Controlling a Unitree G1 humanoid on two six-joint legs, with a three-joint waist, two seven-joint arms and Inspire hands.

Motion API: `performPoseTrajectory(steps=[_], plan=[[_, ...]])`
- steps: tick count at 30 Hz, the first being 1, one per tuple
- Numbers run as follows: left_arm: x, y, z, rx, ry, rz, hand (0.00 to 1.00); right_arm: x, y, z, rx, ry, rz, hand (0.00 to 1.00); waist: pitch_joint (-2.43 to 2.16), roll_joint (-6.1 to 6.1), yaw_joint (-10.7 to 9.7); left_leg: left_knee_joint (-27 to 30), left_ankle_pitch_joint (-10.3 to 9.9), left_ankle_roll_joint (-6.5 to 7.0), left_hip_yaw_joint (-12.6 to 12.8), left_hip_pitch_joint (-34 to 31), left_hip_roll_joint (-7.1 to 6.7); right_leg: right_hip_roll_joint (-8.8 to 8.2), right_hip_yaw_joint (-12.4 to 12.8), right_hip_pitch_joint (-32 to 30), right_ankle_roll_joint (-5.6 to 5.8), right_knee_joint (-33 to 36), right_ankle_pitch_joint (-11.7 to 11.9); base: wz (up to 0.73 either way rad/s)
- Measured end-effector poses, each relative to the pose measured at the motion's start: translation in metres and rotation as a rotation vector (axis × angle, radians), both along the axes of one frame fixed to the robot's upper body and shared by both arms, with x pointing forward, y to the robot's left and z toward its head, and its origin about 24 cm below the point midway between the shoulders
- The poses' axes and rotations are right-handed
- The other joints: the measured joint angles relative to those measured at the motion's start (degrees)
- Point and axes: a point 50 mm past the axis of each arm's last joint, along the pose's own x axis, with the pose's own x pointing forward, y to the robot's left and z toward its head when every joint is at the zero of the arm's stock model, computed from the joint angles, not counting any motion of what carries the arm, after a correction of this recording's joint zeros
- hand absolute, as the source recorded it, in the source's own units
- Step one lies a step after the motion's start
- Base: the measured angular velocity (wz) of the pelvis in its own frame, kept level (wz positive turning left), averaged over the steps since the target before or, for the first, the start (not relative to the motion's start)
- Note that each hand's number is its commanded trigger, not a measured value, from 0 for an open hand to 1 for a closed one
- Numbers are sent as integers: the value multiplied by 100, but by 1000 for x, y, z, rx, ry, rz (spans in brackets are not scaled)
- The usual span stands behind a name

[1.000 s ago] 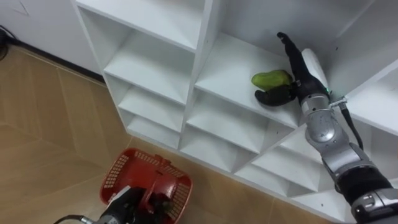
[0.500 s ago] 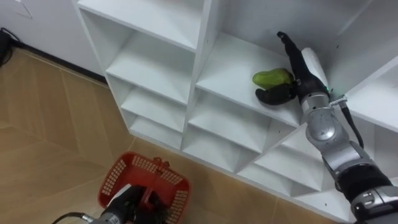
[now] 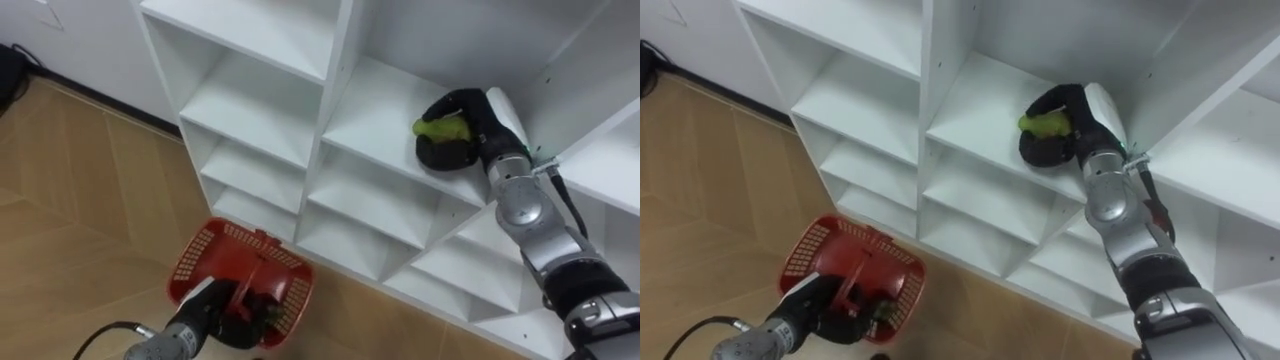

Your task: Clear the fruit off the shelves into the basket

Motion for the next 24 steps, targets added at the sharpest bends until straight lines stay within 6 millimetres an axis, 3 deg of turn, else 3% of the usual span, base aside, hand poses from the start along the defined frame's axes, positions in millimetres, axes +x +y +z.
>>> performPoseTrajectory(steps=[24], plan=[[1, 1, 0, 13, -4, 14, 100, 0, 0, -2, 40, 31, -7, 100, 15, -42, 11, 27, 2, 0, 1, 1, -3, -2, 0, 0, 2, -6, -1, 0]])
